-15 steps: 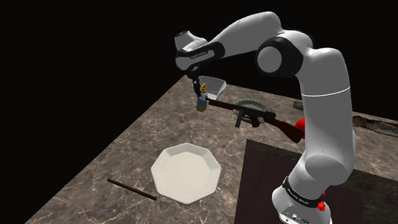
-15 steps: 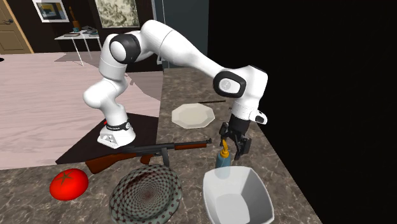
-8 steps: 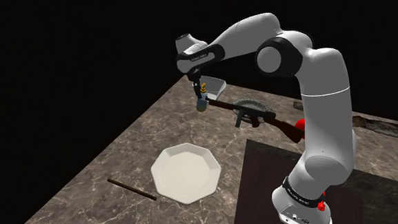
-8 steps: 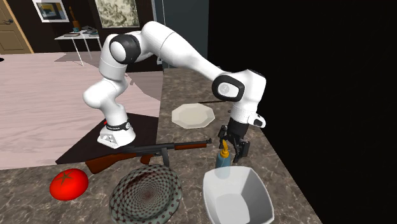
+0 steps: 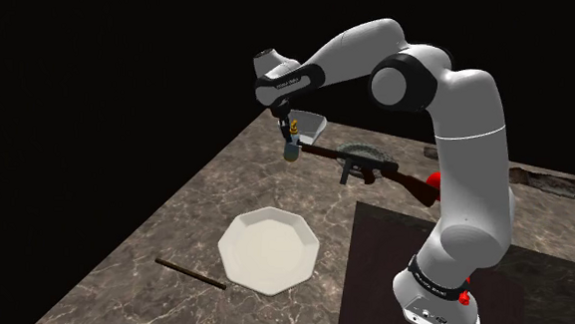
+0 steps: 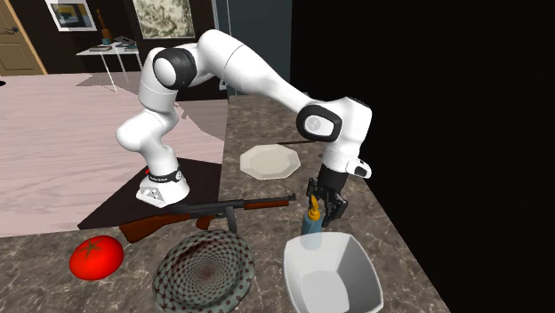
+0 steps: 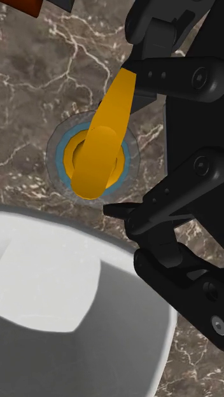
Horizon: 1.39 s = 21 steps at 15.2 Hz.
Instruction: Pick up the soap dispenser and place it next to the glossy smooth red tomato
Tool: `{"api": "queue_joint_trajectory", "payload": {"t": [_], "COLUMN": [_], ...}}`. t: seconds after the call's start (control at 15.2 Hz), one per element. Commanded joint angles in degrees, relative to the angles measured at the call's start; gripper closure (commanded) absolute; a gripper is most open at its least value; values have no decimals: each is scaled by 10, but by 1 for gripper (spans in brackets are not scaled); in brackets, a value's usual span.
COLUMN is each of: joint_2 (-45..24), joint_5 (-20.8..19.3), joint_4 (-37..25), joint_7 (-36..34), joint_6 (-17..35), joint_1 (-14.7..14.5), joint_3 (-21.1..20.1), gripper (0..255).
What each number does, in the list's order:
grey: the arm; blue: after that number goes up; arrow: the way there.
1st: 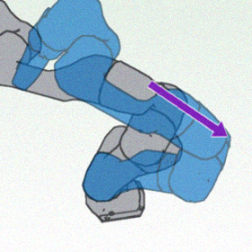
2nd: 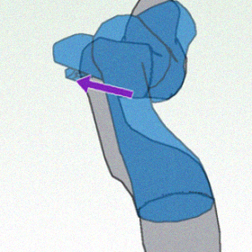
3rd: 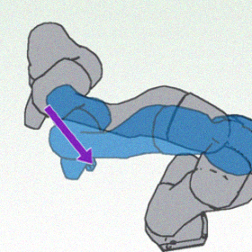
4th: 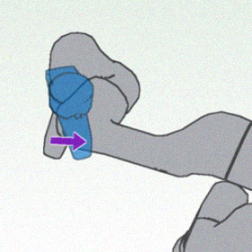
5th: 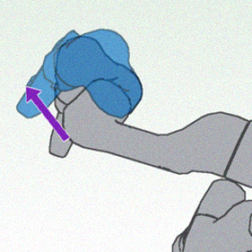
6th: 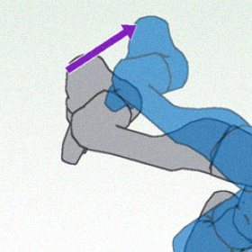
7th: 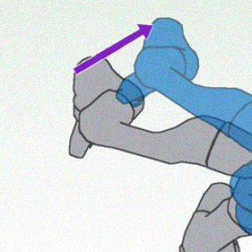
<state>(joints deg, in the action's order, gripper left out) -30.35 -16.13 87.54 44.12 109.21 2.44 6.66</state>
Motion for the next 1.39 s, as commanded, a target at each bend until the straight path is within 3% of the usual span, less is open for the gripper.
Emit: {"api": "queue_joint_trajectory", "payload": {"t": [0.0, 0.26, 1.32], "joint_2": [0, 0, 32], "joint_5": [0, 0, 4], "joint_4": [0, 0, -72], "joint_7": [0, 0, 28], "joint_6": [0, 0, -101], "joint_1": [0, 0, -3], "joint_3": [0, 0, 1], "gripper": [255, 255, 255]}}
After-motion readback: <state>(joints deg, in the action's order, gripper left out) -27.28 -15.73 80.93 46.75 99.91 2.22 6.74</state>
